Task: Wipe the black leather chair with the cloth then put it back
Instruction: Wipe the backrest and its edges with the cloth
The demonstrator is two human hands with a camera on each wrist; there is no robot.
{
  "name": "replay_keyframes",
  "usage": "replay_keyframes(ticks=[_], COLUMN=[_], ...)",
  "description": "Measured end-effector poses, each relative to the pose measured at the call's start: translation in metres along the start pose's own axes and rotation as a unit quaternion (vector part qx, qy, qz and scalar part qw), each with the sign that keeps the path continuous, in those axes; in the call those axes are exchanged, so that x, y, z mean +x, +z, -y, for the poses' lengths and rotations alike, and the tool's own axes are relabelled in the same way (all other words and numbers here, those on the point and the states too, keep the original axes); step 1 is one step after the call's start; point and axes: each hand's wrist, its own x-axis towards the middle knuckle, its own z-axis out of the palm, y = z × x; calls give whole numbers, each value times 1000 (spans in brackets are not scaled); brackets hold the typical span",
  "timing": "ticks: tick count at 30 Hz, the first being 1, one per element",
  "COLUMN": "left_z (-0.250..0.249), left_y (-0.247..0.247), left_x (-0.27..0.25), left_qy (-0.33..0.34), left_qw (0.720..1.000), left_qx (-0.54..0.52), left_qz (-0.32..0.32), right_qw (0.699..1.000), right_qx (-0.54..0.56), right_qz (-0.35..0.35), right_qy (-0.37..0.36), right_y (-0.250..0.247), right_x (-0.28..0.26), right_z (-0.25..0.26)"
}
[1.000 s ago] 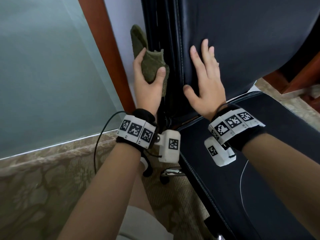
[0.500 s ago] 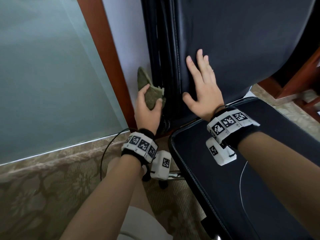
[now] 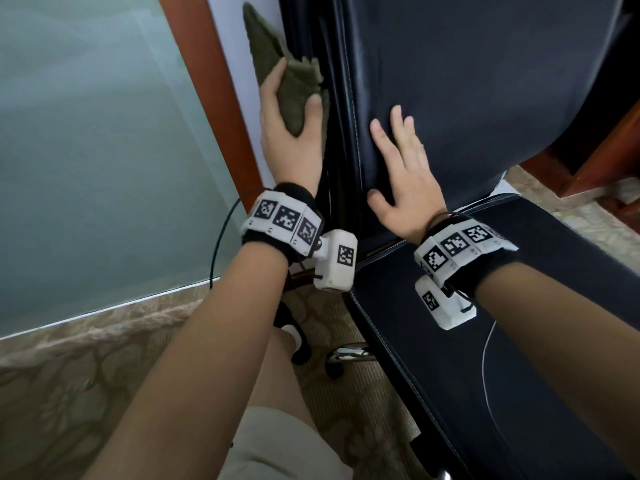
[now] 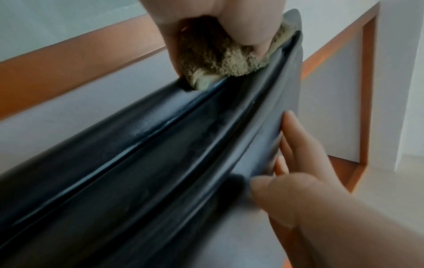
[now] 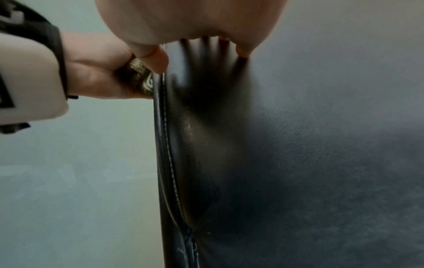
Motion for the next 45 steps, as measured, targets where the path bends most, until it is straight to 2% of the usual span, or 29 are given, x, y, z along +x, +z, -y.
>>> replay_keyframes(ticks=[4,9,15,18,20,24,28,33,39,45], left_z=[9,24,27,11,-5,-30,-36,-36,-14,2], left_y=[2,-5,-14,-18,-18,-17,-10,1,2,-11], left_x=[-7,-18,-26,-9,11,44,52,50,30,6], left_qy=[-26,-66,-84,-44,-5,43,73,52,15,-26], left_qw=[1000,997,995,999,1000,999,997,998,1000,998], left_qx=[5,15,38,20,-4,-10,-14,-19,-9,38], left_qz=[-5,19,46,9,-17,9,11,-1,2,48], right_qw=[1000,1000,1000,999,1000,995,989,995,994,995], right_qx=[-1,5,-2,-15,-15,-20,-24,18,20,7], right_qz=[16,16,15,25,5,-91,-139,-96,-111,-98], right_qy=[-11,-5,-5,-18,-26,-44,-49,0,2,2], right_y=[-1,4,1,-4,-9,-25,-44,-36,-14,-18], right_x=[0,1,0,-1,-2,15,50,62,46,44], right_z=[-2,-2,-1,-4,-6,-4,1,3,-2,-2])
